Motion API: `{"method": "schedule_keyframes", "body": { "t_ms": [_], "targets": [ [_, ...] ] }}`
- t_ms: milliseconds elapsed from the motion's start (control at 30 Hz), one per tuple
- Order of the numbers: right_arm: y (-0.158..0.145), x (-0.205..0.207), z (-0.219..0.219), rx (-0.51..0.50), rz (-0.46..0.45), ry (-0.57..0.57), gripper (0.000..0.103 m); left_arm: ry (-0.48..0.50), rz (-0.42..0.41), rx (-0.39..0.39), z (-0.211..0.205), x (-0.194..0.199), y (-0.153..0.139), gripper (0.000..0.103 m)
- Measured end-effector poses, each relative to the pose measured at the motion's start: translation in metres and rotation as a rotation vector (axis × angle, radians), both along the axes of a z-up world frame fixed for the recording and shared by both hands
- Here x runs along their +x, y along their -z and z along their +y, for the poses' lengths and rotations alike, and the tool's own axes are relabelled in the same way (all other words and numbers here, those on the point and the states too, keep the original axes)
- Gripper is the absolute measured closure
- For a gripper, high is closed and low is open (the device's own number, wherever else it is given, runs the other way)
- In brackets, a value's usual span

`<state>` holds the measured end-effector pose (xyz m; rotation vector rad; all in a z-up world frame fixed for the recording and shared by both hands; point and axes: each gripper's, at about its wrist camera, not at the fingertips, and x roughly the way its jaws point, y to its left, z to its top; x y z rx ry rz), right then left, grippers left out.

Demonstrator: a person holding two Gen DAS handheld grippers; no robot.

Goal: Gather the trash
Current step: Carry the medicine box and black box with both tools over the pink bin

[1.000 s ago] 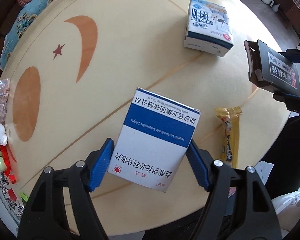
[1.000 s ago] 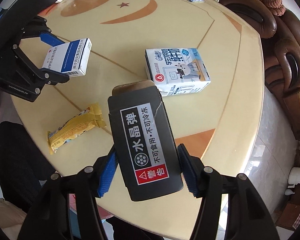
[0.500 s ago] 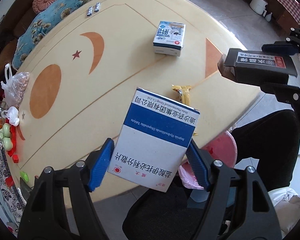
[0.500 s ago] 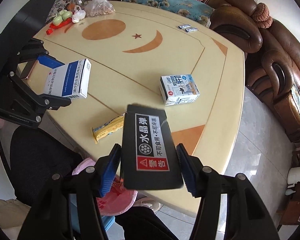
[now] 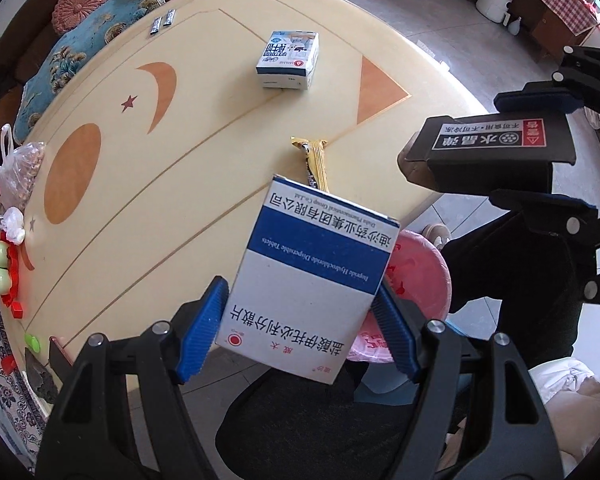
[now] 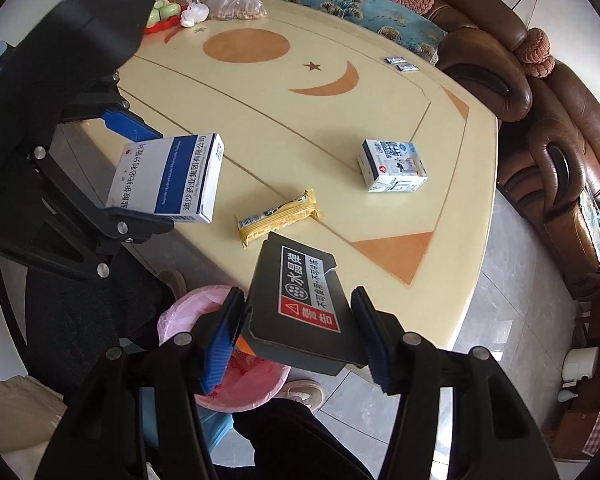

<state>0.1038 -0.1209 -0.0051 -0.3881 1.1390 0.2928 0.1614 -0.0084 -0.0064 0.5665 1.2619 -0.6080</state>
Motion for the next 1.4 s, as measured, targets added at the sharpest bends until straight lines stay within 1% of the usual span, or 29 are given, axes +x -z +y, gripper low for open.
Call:
{"method": "schedule_keyframes", "body": {
  "t_ms": [133,267,433,600,700,767,833,967,1067,1167,1400],
  "targets": [
    [-0.010,-0.015,0.000,-0.008,-0.020,-0.003,0.049,0.002,0.005,-0.002,0.003,-0.012,-0.003,0.032],
    [-0.015,-0.035,0.002,-0.015,-0.029,-0.018,0.049,0.027,-0.002,0.017,0.002,-0.032,0.000,0.032],
    [-0.014,-0.061,0.007,-0.009,-0.024,-0.033,0.049,0.050,0.006,0.023,0.001,-0.057,0.007,0.032],
    [-0.005,-0.083,0.011,0.001,-0.007,-0.041,0.049,0.072,0.018,0.029,0.000,-0.081,0.021,0.032],
    [0.004,-0.093,0.013,0.009,0.010,-0.043,0.048,0.078,0.030,0.034,0.000,-0.092,0.034,0.032],
    [0.011,-0.098,0.015,0.014,0.022,-0.044,0.049,0.085,0.047,0.020,-0.001,-0.098,0.042,0.032],
    [0.019,-0.102,0.016,0.019,0.037,-0.045,0.048,0.090,0.044,0.027,-0.004,-0.104,0.052,0.032],
    [0.038,-0.108,0.016,0.028,0.068,-0.038,0.048,0.086,0.091,0.012,-0.005,-0.110,0.075,0.032],
    [0.052,-0.110,0.015,0.039,0.098,-0.032,0.048,0.078,0.122,0.008,-0.004,-0.111,0.094,0.032],
    [0.066,-0.111,0.015,0.030,0.112,-0.032,0.048,0.080,0.139,0.012,-0.005,-0.112,0.109,0.032],
    [0.097,-0.105,0.013,0.052,0.174,-0.027,0.048,0.093,0.173,0.033,-0.014,-0.115,0.141,0.032]
  ]
}}
